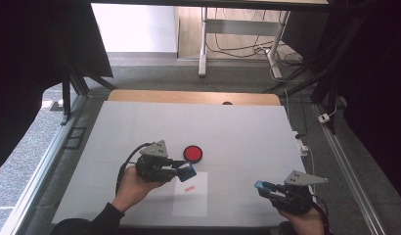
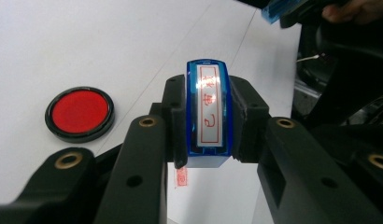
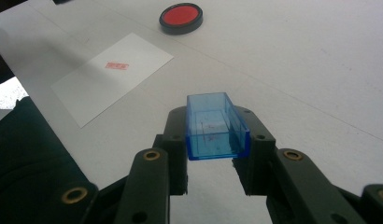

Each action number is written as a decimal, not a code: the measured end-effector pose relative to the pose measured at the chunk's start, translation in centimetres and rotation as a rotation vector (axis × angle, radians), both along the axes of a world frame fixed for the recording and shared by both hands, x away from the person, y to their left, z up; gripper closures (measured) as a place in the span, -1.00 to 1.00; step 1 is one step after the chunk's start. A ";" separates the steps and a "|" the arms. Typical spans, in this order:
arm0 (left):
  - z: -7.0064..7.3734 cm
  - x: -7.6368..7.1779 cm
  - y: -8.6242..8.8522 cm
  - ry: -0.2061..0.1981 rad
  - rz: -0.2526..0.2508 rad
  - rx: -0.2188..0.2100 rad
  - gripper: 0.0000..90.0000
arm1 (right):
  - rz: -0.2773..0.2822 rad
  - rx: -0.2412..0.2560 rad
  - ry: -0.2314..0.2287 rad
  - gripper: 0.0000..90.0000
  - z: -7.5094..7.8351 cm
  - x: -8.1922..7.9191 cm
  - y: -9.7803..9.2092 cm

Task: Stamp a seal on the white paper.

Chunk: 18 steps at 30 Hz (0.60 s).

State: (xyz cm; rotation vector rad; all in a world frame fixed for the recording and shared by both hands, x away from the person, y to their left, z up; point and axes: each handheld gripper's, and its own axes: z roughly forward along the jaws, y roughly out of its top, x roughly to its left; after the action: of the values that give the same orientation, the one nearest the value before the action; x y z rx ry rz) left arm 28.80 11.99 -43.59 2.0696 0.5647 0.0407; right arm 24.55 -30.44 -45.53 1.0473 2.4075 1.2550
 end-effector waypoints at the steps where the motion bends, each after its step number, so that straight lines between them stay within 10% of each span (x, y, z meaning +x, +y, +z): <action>1: 0.1 0.0 0.1 -0.001 0.001 -0.006 0.56 | -0.001 -0.004 0.000 0.51 0.0 0.0 0.0; 18: 1.0 0.0 0.9 -0.016 -0.013 -0.050 0.56 | -0.001 0.002 -0.005 0.52 0.2 0.0 0.1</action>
State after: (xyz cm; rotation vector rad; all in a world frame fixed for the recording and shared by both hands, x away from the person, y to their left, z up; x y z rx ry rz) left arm 28.78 12.87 -42.57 2.0229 0.5370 0.0355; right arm 24.50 -30.36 -45.34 1.0450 2.4020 1.2579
